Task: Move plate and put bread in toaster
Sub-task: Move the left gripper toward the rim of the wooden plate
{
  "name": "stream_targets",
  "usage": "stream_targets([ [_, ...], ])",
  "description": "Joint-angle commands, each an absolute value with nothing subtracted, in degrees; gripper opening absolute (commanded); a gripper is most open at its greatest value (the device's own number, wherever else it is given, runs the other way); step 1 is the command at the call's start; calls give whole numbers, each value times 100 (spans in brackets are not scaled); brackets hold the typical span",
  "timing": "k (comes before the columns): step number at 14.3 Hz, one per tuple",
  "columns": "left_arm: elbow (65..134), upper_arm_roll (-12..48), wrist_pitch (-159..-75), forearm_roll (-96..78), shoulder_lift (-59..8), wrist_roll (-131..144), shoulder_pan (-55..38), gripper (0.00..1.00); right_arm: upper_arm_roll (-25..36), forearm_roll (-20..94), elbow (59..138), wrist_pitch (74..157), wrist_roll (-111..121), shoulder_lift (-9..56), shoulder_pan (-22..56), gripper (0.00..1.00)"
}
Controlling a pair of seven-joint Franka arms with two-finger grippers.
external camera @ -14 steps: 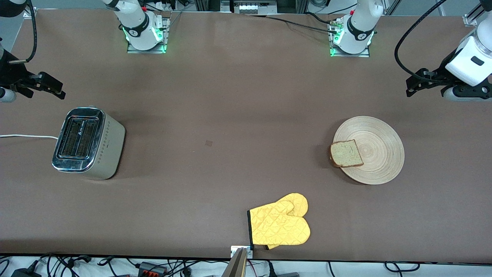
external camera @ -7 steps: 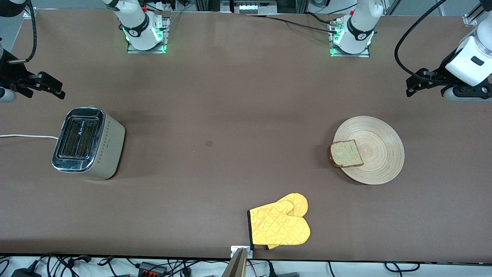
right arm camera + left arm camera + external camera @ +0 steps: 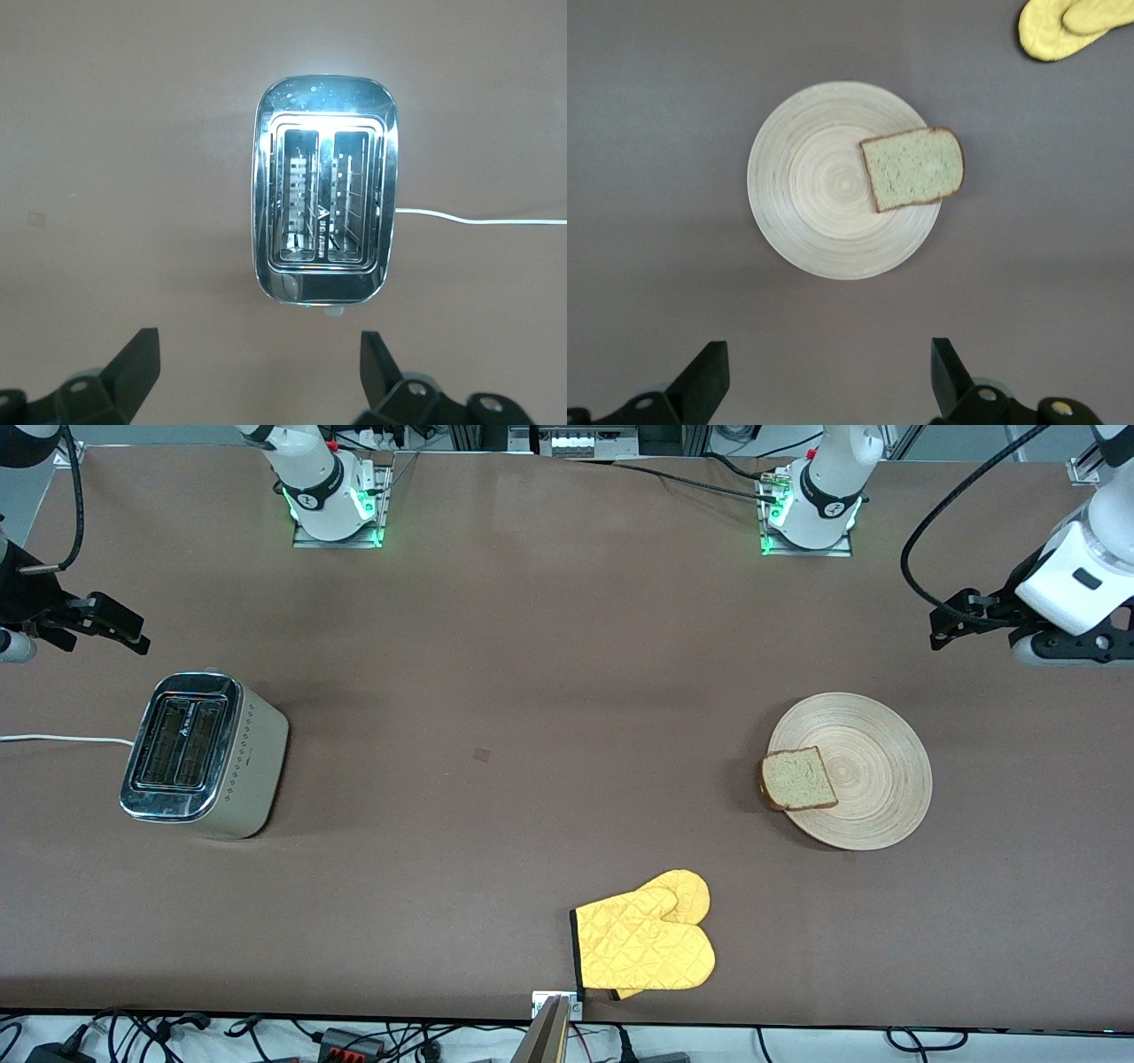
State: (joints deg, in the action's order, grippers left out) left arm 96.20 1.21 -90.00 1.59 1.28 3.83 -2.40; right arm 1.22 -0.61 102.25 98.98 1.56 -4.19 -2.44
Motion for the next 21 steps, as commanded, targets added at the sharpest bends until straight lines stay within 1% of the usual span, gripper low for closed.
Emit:
stream_targets([
  [1, 9185, 105, -8692, 185, -192, 343, -229, 100, 62, -88, 10204, 9905, 149, -413, -325, 100],
  [3, 8914, 53, -8692, 211, -447, 273, -211, 100, 53, -97, 10195, 9914, 167, -343, -299, 100],
  [5, 8641, 26, -8684, 193, -790, 272, 77, 100, 26, -105, 10178, 9914, 158, -282, -290, 100],
  [9, 8604, 35, -8718, 167, -1098, -596, 789, 100, 26, -105, 10160, 9914, 158, -272, -290, 100],
  [12, 8596, 44, -8736, 71, -1361, -694, 1264, 100, 18, -70, 10116, 9844, 149, -272, -290, 100],
  [14, 8578, 35, -8745, -577, -1590, -938, 1746, 100, 18, -70, 10099, 9835, 158, -264, -290, 100],
  [16, 8561, 35, -8754, -1236, -2002, -1605, 2213, 100, 18, -62, 10099, 9844, 149, -255, -290, 100],
  [18, 8552, 35, -8763, -2393, -2459, -2535, 2792, 100, 18, -62, 10099, 9844, 149, -255, -290, 100],
  [21, 8429, 35, -8771, -2979, -3127, -3399, 3172, 100, 18, -62, 10099, 9835, 149, -246, -290, 100],
])
